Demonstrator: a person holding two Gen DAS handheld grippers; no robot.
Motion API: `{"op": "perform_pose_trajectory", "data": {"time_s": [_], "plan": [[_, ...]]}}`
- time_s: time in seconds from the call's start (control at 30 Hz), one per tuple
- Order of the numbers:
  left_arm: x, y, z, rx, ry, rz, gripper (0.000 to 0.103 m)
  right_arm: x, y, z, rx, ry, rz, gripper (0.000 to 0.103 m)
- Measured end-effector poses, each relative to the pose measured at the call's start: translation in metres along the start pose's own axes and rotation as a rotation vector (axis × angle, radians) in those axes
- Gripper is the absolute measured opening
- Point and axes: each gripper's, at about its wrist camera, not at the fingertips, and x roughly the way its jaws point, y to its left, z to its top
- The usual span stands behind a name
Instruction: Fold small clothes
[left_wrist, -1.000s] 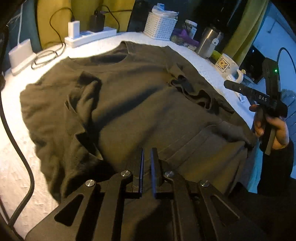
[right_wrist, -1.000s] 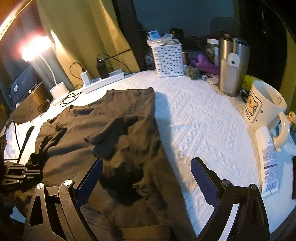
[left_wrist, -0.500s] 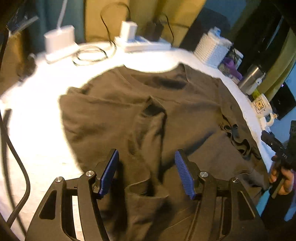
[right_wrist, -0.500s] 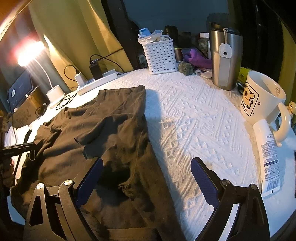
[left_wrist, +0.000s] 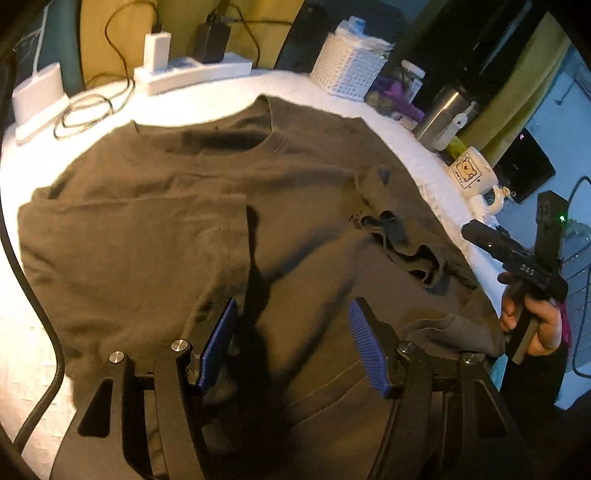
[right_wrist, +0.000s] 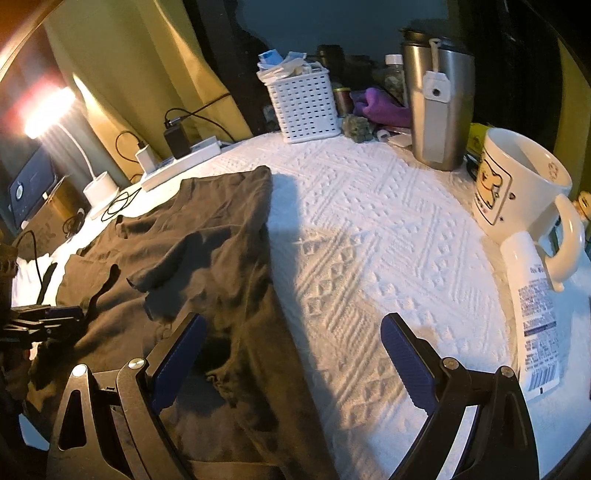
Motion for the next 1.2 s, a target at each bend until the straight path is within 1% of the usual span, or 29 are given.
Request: {"op": "perform_pose_trajectory", "data": {"time_s": [0.03,0.13,0.23,0.3,0.43,0.5,0.6,0.67,0.7,0.77,0.8,0.83,0.87,0.9,0.93,0.97,1.03,1.2], "plan": [[-0.005,0.001,0.0,-0.002,-0.011,0.014,0.063,0.0,0.003,0.001,-0.008,-0.004,0.005,0.096],[-0.024,0.023,-0.002,-0.037,-0.049,0.076,0.063,-0.002,0.019,0.005,-0.061,-0.023,0.045,0.096],[-0.037,0.056,-0.005,-0.089,-0.08,0.167,0.063,0.003,0.041,0.008,-0.117,-0.016,0.1,0.096],[-0.042,0.082,-0.008,-0.146,-0.097,0.231,0.063,0.01,0.056,0.008,-0.144,0.004,0.143,0.096],[-0.037,0.128,-0.007,-0.229,-0.112,0.364,0.063,0.023,0.084,0.006,-0.182,0.047,0.212,0.096],[-0.032,0.141,-0.005,-0.255,-0.123,0.36,0.063,0.034,0.095,0.005,-0.183,0.084,0.23,0.096],[-0.03,0.148,0.003,-0.249,-0.148,0.351,0.063,0.047,0.112,0.006,-0.177,0.117,0.274,0.096],[-0.025,0.147,0.01,-0.225,-0.158,0.334,0.063,0.048,0.119,0.012,-0.157,0.102,0.3,0.096],[-0.022,0.147,0.013,-0.213,-0.16,0.334,0.063,0.05,0.123,0.017,-0.143,0.1,0.327,0.096],[-0.017,0.143,0.018,-0.174,-0.165,0.346,0.061,0.056,0.129,0.024,-0.137,0.112,0.339,0.096],[-0.014,0.142,0.02,-0.156,-0.165,0.344,0.053,0.06,0.131,0.027,-0.137,0.121,0.34,0.096],[-0.014,0.14,0.02,-0.133,-0.172,0.358,0.047,0.067,0.133,0.03,-0.13,0.14,0.34,0.096],[-0.013,0.14,0.021,-0.114,-0.172,0.371,0.034,0.074,0.134,0.032,-0.121,0.159,0.339,0.096],[-0.013,0.14,0.022,-0.103,-0.172,0.373,0.026,0.081,0.135,0.034,-0.111,0.181,0.34,0.096],[-0.013,0.141,0.023,-0.096,-0.174,0.365,0.021,0.089,0.136,0.036,-0.101,0.2,0.345,0.096],[-0.013,0.142,0.024,-0.091,-0.176,0.352,0.013,0.096,0.137,0.037,-0.094,0.214,0.349,0.096],[-0.011,0.142,0.026,-0.079,-0.183,0.346,0.01,0.103,0.14,0.041,-0.102,0.207,0.348,0.096],[-0.009,0.147,0.033,-0.062,-0.209,0.386,0.008,0.119,0.154,0.058,-0.138,0.204,0.335,0.096]]}}
